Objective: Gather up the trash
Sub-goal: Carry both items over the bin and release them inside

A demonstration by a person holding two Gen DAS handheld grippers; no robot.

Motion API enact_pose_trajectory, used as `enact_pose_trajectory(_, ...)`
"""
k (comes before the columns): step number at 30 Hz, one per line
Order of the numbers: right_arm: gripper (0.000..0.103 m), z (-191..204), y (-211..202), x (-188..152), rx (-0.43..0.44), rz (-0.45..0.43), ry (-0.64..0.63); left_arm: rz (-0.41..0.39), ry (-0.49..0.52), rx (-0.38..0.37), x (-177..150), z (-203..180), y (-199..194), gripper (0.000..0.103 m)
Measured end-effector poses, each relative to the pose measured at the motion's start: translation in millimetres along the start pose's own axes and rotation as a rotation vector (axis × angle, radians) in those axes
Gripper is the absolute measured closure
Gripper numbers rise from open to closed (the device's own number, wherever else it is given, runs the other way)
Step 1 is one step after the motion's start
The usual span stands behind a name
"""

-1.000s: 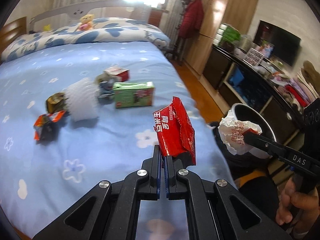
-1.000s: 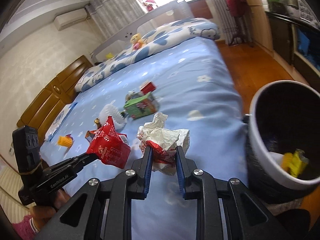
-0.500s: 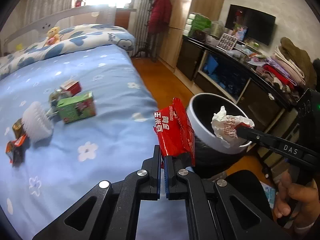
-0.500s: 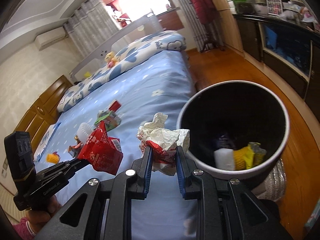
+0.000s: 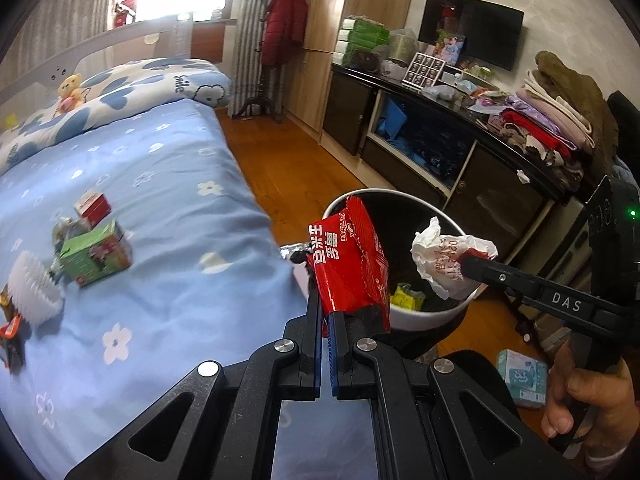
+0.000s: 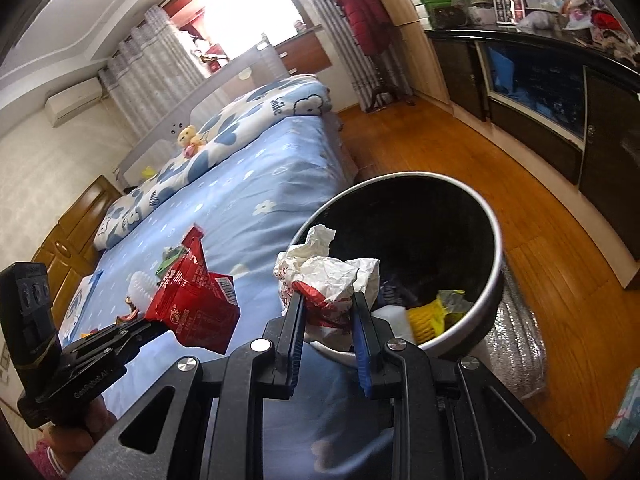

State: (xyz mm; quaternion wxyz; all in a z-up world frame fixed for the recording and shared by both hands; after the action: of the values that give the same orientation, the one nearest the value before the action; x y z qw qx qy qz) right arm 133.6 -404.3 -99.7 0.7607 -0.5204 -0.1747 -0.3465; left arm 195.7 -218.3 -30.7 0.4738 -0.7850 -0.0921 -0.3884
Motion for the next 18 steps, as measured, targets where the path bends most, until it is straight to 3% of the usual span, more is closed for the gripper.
enact_pose_trajectory(18, 0.080, -33.6, 6.3, 11.9, -0.067, 0.024, 0.036, 0.045, 0.079, -0.013, 29.8, -42.8, 55.4, 0.102)
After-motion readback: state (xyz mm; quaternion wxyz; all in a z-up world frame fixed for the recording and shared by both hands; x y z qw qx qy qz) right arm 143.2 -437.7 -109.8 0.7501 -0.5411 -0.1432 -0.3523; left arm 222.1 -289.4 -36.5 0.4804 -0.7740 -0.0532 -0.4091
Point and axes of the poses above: each gripper's, at about its wrist camera, not at the fingertips, and y roughly the way its jaws point, z to its left, x to its top, the point moved 5 cm from there along y, roughly the way its jaws point, and after that the axes turned 5 degrees about -y, right-handed, at the moved point
